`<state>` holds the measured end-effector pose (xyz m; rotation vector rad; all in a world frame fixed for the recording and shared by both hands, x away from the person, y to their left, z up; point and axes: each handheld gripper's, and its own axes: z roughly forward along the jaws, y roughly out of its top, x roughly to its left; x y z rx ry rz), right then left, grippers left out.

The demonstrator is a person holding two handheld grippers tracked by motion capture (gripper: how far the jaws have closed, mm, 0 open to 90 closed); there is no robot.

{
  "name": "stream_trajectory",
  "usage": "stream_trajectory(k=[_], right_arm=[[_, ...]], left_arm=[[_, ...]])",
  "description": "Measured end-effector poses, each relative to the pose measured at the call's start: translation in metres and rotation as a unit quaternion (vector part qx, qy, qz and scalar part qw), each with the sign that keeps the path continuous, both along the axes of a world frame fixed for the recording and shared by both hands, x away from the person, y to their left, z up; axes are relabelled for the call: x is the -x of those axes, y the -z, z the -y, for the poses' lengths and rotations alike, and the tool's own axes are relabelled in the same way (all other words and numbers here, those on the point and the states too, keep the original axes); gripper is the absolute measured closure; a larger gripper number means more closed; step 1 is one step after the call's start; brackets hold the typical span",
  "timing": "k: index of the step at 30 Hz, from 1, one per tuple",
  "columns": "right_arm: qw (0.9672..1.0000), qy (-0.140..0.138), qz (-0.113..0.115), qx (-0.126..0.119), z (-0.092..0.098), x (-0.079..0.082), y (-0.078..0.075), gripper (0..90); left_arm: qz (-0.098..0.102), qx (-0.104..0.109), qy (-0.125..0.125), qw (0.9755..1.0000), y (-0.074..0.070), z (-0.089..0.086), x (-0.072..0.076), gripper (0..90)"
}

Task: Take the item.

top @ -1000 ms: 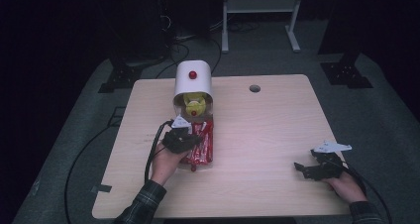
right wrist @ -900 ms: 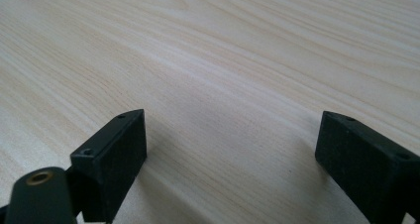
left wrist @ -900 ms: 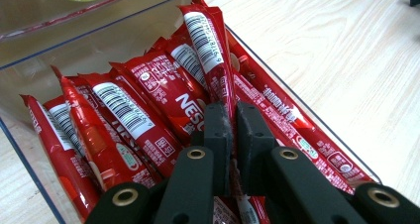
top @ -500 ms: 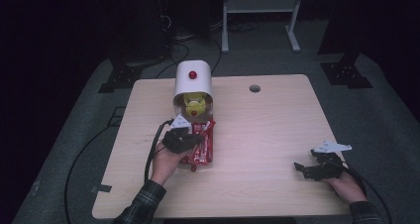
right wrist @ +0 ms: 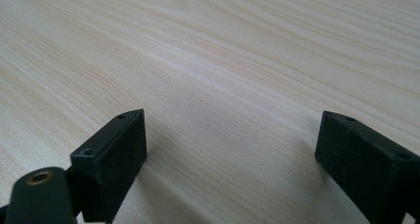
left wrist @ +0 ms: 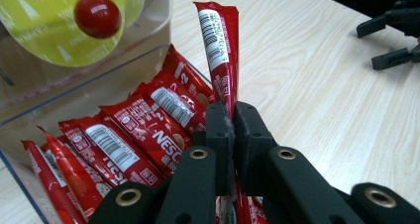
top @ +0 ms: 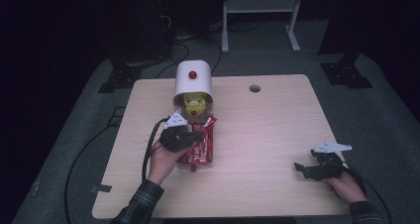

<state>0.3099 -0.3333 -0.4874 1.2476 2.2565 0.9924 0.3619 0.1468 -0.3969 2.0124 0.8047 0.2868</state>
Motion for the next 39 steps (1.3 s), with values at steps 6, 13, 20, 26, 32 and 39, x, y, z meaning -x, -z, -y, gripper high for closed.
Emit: stream_trajectory(k=[6,13,20,26,32,39], right_arm=[[1.0,0.0,0.0,0.0,0.0,0.0,0.0,11.4],[1.0,0.0,0.0,0.0,0.0,0.0,0.0,11.4],[1.0,0.0,0.0,0.0,0.0,0.0,0.0,11.4],[1.0,0.0,0.0,0.0,0.0,0.0,0.0,11.4],[1.0,0.0,0.0,0.0,0.0,0.0,0.0,11.4],[1.0,0.0,0.0,0.0,0.0,0.0,0.0,11.4]], left_arm=[[0.005,0.012,-0.004,0.9999,-0.005,-0.006,0.002,86.0],[0.012,0.018,-0.007,0.9997,-0.013,-0.013,0.003,86.0],[0.016,0.026,-0.01,0.9995,-0.017,-0.018,0.004,86.0],[0.02,0.029,-0.014,0.9993,-0.02,-0.024,0.003,86.0],[0.022,0.032,-0.019,0.9991,-0.023,-0.03,0.003,86.0],[0.024,0.036,-0.026,0.9987,-0.024,-0.037,0.003,86.0]])
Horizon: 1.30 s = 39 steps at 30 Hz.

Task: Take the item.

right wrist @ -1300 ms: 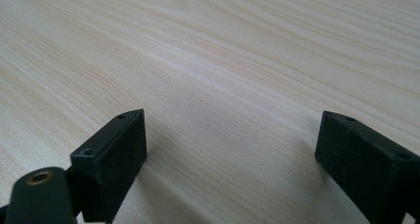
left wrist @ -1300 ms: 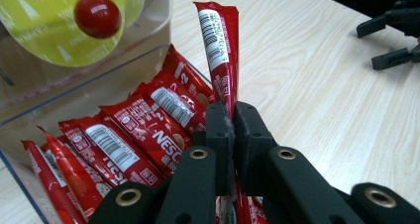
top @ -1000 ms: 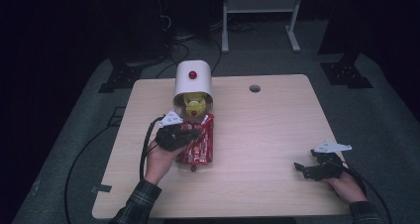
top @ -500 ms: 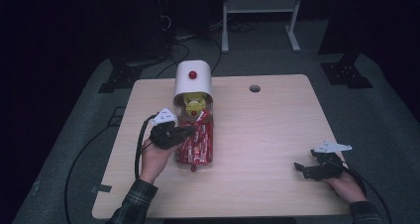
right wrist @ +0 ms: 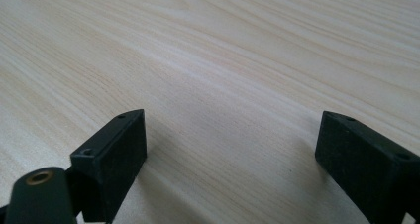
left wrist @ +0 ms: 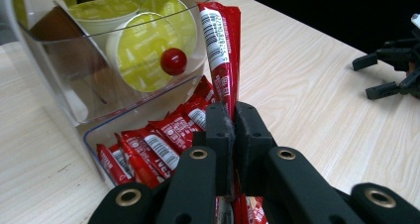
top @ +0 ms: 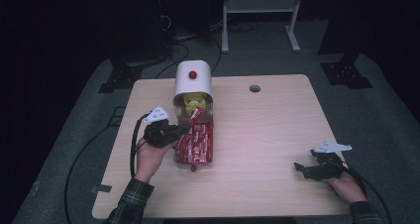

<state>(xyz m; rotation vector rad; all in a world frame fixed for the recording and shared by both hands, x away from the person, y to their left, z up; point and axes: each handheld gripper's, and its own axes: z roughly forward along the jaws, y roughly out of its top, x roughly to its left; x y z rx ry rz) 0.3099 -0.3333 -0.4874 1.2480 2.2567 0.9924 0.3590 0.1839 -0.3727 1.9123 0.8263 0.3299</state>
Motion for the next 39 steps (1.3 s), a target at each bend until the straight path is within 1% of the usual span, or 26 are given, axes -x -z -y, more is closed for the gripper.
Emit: stream_trajectory(k=[12,17,23,32,39], right_arm=[[1.0,0.0,0.0,0.0,0.0,0.0,0.0,11.4],[1.0,0.0,0.0,0.0,0.0,0.0,0.0,11.4],[1.0,0.0,0.0,0.0,0.0,0.0,0.0,11.4],[1.0,0.0,0.0,0.0,0.0,0.0,0.0,11.4],[1.0,0.0,0.0,0.0,0.0,0.0,0.0,11.4]], left_arm=[[0.002,0.005,-0.01,0.9999,-0.003,-0.012,-0.001,86.0],[-0.001,0.01,-0.018,0.9998,-0.003,-0.019,-0.002,86.0],[-0.003,0.006,-0.026,0.9996,-0.003,-0.027,-0.003,85.9],[-0.009,0.011,-0.039,0.9991,-0.001,-0.04,-0.004,85.9],[-0.008,0.018,-0.05,0.9986,-0.002,-0.048,-0.003,86.0]])
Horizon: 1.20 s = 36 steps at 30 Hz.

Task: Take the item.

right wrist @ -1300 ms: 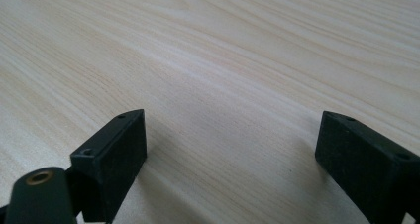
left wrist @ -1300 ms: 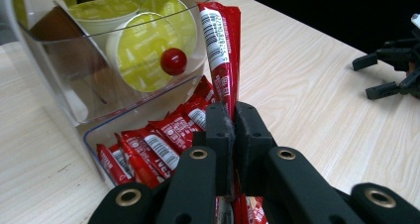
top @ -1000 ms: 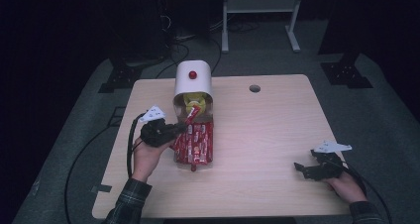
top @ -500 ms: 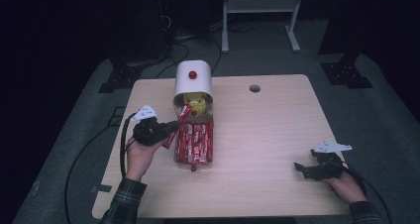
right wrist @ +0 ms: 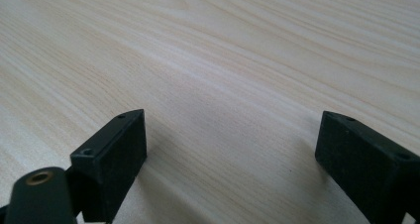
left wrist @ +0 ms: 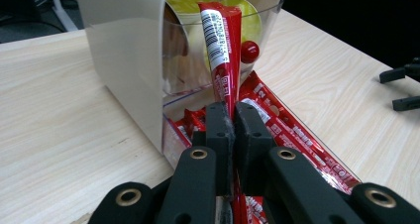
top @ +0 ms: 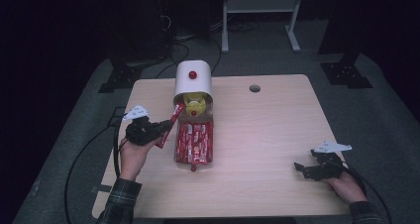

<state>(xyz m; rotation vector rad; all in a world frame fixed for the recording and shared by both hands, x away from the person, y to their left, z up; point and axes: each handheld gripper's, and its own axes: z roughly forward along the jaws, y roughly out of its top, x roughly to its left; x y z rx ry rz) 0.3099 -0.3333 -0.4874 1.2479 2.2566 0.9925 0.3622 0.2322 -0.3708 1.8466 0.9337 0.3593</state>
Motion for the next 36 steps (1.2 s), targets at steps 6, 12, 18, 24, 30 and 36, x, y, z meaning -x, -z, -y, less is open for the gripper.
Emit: stream_trajectory(k=[6,12,18,24,30,36], right_arm=[[1.0,0.0,0.0,0.0,0.0,0.0,0.0,11.4],[1.0,0.0,0.0,0.0,0.0,0.0,0.0,11.4],[1.0,0.0,0.0,0.0,0.0,0.0,0.0,11.4],[1.0,0.0,0.0,0.0,0.0,0.0,0.0,11.4],[1.0,0.0,0.0,0.0,0.0,0.0,0.0,11.4],[1.0,0.0,0.0,0.0,0.0,0.0,0.0,11.4]], left_arm=[[-0.002,0.0,-0.007,1.0,0.0,-0.006,0.0,86.0],[-0.003,-0.003,-0.013,0.9999,0.0,-0.013,0.0,86.0],[-0.005,-0.003,-0.019,0.9998,0.0,-0.019,0.001,85.9],[-0.014,-0.003,-0.03,0.9994,0.005,-0.029,0.0,86.0],[-0.023,-0.005,-0.038,0.999,0.011,-0.034,-0.003,85.9],[-0.033,-0.009,-0.046,0.9983,0.018,-0.038,-0.006,85.9]])
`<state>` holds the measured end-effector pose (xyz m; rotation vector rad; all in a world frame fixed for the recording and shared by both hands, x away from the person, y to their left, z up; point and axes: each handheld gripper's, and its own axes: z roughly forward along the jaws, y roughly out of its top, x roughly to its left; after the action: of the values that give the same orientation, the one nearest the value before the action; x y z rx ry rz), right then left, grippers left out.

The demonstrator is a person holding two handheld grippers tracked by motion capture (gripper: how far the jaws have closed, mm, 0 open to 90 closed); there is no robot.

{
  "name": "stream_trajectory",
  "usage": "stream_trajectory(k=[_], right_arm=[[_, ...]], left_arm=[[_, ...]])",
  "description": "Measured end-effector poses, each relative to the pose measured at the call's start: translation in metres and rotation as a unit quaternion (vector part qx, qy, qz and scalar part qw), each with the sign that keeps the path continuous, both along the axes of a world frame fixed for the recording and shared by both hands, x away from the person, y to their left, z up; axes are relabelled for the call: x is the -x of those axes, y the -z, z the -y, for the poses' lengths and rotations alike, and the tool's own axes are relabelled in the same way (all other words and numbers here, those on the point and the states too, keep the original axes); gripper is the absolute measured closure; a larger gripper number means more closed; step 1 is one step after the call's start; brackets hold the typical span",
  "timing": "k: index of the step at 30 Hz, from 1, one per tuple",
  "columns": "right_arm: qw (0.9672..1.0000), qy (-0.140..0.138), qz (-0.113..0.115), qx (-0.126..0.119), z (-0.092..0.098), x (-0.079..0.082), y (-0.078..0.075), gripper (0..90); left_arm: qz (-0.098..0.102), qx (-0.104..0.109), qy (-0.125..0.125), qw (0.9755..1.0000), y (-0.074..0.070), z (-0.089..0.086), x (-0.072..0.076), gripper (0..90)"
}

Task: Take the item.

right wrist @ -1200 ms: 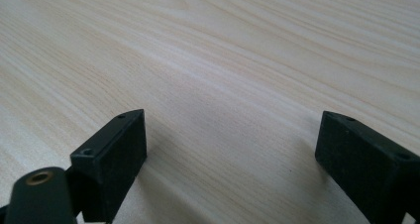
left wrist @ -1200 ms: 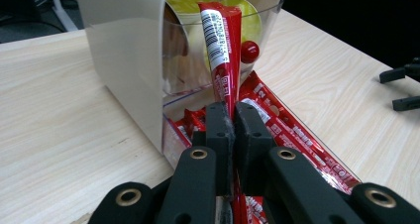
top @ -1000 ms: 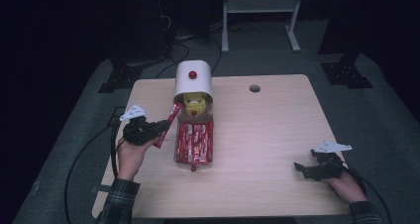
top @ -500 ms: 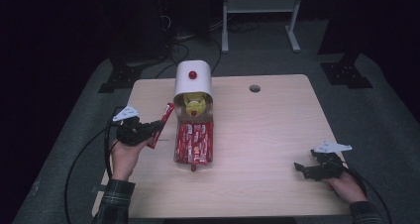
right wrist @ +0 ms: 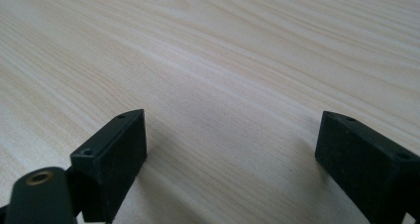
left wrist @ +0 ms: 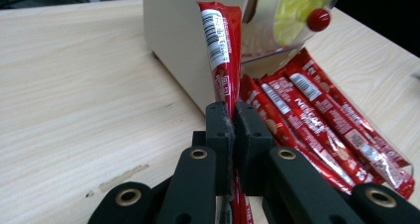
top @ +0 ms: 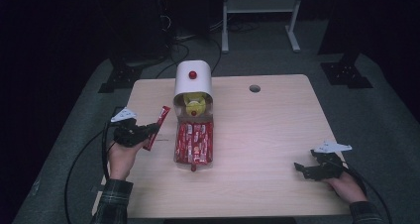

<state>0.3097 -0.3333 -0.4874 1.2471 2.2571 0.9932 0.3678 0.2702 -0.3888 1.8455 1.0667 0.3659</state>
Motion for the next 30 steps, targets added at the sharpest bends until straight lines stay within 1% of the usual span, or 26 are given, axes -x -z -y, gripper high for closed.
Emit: stream_trajectory(k=[2,3,12,17,18,23,24,30], right_arm=[[1.0,0.0,0.0,0.0,0.0,0.0,0.0,11.4],[1.0,0.0,0.0,0.0,0.0,0.0,0.0,11.4],[1.0,0.0,0.0,0.0,0.0,0.0,0.0,11.4],[1.0,0.0,0.0,0.0,0.0,0.0,0.0,11.4],[1.0,0.0,0.0,0.0,0.0,0.0,0.0,11.4],[1.0,0.0,0.0,0.0,0.0,0.0,0.0,11.4],[1.0,0.0,0.0,0.0,0.0,0.0,0.0,11.4],[1.0,0.0,0.0,0.0,0.0,0.0,0.0,11.4]], left_arm=[[-0.004,-0.008,-0.003,1.0,0.002,-0.001,-0.001,85.9],[-0.006,-0.007,-0.003,1.0,0.003,-0.001,-0.002,85.9],[-0.024,-0.025,-0.008,0.9994,0.016,-0.003,-0.007,85.9],[-0.032,-0.029,-0.01,0.999,0.021,-0.002,-0.009,85.8],[-0.036,-0.033,-0.011,0.9988,0.022,-0.001,-0.01,85.8],[-0.041,-0.043,-0.009,0.9982,0.028,0.001,-0.013,85.8],[-0.046,-0.047,-0.008,0.9978,0.029,0.001,-0.013,85.8],[-0.056,-0.063,-0.008,0.9964,0.037,0.008,-0.017,85.8]])
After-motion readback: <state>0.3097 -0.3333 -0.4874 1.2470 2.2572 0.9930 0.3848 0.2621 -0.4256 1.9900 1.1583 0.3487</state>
